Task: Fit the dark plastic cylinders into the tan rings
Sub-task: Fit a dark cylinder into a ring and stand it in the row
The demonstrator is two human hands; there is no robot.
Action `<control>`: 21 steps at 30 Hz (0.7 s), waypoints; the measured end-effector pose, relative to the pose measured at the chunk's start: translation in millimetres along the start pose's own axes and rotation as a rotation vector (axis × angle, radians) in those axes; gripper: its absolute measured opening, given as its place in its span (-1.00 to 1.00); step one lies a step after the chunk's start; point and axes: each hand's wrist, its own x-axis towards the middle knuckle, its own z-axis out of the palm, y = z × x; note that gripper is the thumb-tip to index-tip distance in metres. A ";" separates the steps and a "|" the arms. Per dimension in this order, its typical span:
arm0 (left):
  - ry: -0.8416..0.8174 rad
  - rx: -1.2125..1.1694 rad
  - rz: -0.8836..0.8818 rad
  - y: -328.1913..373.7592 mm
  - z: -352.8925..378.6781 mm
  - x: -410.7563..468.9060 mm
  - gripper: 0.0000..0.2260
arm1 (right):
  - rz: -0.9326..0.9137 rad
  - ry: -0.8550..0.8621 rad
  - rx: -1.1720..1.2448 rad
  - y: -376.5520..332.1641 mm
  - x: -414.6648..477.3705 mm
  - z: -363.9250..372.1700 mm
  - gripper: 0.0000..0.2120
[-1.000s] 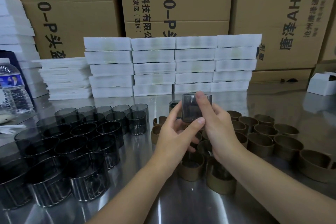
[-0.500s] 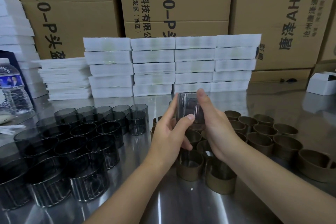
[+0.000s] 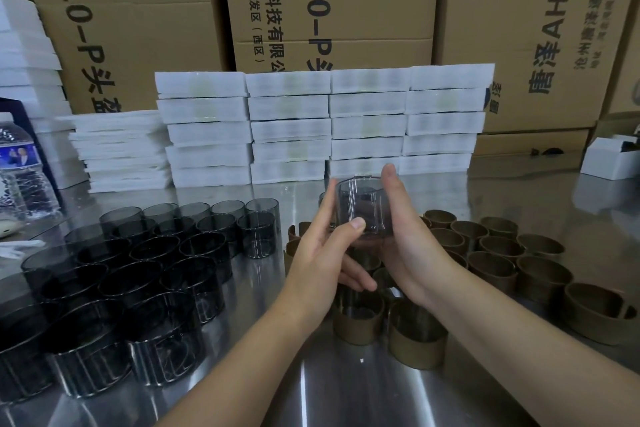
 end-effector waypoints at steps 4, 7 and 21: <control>-0.014 -0.039 -0.020 -2.6 0.2 1.7 -0.36 | -0.010 -0.052 0.075 0.0 1.0 -2.3 -0.29; -0.047 -0.099 -0.029 -1.8 2.7 2.1 -0.56 | 0.001 -0.100 0.142 0.3 1.6 -3.4 -0.27; 0.057 0.124 0.056 -4.3 6.3 3.6 -0.52 | 0.023 -0.057 0.136 1.3 6.4 -8.7 -0.29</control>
